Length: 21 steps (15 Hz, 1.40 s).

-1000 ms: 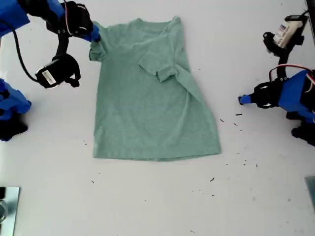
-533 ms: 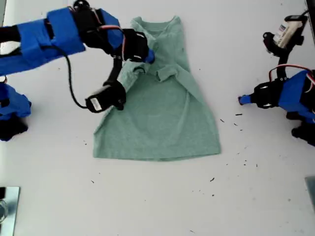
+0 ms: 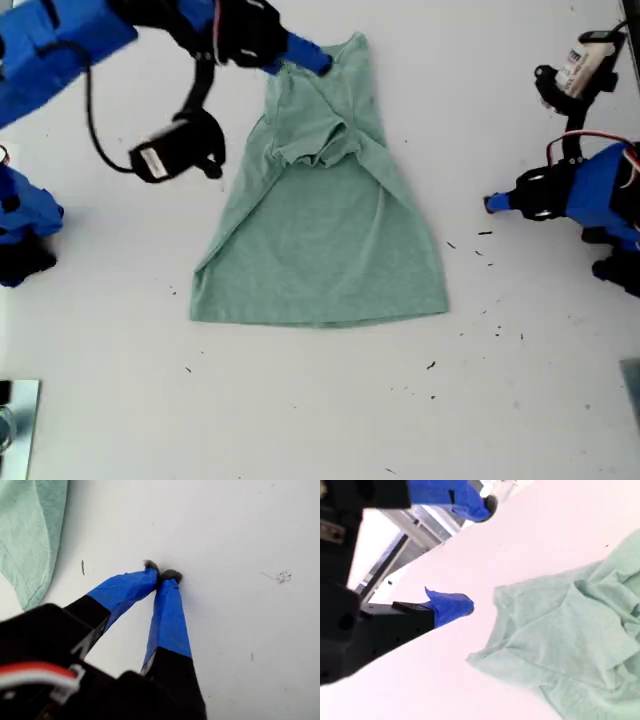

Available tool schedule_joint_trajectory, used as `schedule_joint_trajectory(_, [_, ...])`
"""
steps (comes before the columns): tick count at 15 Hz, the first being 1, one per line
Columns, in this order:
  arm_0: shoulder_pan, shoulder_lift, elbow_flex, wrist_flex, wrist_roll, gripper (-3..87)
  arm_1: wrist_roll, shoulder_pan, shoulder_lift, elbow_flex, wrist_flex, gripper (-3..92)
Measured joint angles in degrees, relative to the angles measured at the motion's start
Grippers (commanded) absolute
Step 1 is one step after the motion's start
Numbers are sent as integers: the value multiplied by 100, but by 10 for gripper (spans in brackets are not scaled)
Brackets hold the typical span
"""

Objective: Fold t shirt

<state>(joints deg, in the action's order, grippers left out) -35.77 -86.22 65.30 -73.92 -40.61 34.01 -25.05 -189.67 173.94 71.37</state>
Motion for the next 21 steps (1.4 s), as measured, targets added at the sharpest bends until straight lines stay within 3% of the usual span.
schedule_joint_trajectory(3, [53, -2812, 3700, 958, 466, 26, 0, 0, 0, 0, 0, 23])
schedule_joint_trajectory(7, [896, -7181, 9387, 2127, 2039, -2, 0, 0, 0, 0, 0, 23])
schedule_joint_trajectory(8, [1248, -8244, 10336, 2136, 2461, -2, 0, 0, 0, 0, 0, 23])
schedule_joint_trajectory(12, [1608, -9158, 11417, 2250, 2988, -2, -316, 325, 88, -141, 44, 24])
schedule_joint_trajectory(15, [1600, -9738, 11602, 2241, 2988, -2, -396, 888, 2153, -2769, 817, 23])
schedule_joint_trajectory(16, [1600, -9967, 11663, 2224, 2988, -2, -396, 1125, 3199, -4008, 1178, 46])
schedule_joint_trajectory(19, [1661, -10749, 11892, 1925, 2988, -2, -545, 1863, 5801, -7137, 2188, 314])
schedule_joint_trajectory(21, [1705, -10863, 11900, 1907, 2988, -2, -554, 2312, 7075, -8376, 2689, 309])
